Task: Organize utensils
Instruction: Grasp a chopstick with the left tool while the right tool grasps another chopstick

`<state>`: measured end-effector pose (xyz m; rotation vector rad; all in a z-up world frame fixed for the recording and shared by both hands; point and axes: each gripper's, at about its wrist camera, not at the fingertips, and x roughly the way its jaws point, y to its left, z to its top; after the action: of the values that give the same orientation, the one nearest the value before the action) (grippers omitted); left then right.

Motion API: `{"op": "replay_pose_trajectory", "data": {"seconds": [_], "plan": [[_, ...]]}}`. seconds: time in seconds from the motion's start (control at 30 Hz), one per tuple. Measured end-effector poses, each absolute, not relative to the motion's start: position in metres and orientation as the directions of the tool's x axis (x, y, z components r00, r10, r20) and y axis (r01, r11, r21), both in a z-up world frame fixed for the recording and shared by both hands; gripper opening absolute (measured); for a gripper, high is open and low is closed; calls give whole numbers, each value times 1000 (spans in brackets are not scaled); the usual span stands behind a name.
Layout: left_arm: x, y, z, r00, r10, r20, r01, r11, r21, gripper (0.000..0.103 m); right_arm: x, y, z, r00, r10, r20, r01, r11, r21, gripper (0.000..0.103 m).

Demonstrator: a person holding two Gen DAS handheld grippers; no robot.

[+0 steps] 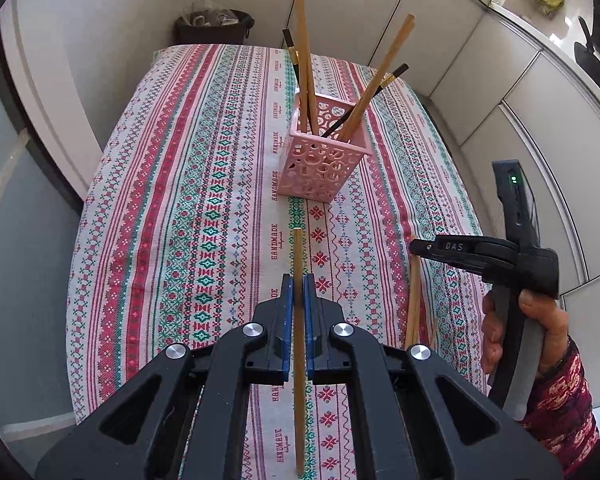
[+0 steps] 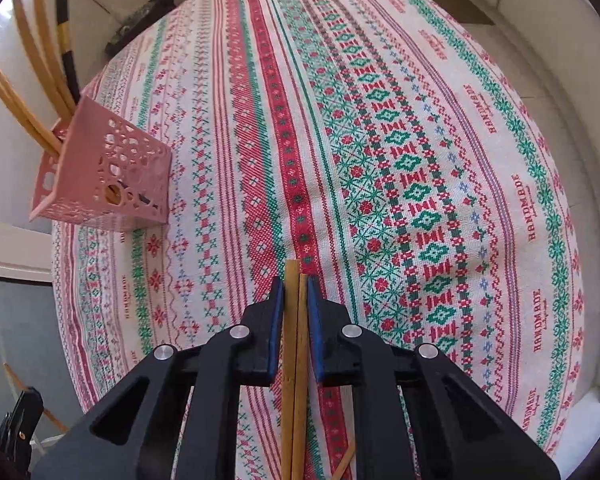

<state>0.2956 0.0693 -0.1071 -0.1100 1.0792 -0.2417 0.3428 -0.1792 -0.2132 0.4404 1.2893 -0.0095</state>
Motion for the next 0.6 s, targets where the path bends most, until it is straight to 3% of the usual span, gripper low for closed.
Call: {"op": "replay_pose_trajectory", "data": {"seconds": [0.1,0.3,0.6], "plan": [[293,73,-104,458,-247,-854,131,969,-210,4,329,-172,-195,324,226,-919,195,934,298,12],[291,68,-103,464,-244,-852,132,970,-206,4,333,-180,-237,185,317,-930,222,909,354,16],[294,62,-103,457,-255,-852,145,967,-211,4,319,-196,-231,178,303,-936,252,906,341,17]]}}
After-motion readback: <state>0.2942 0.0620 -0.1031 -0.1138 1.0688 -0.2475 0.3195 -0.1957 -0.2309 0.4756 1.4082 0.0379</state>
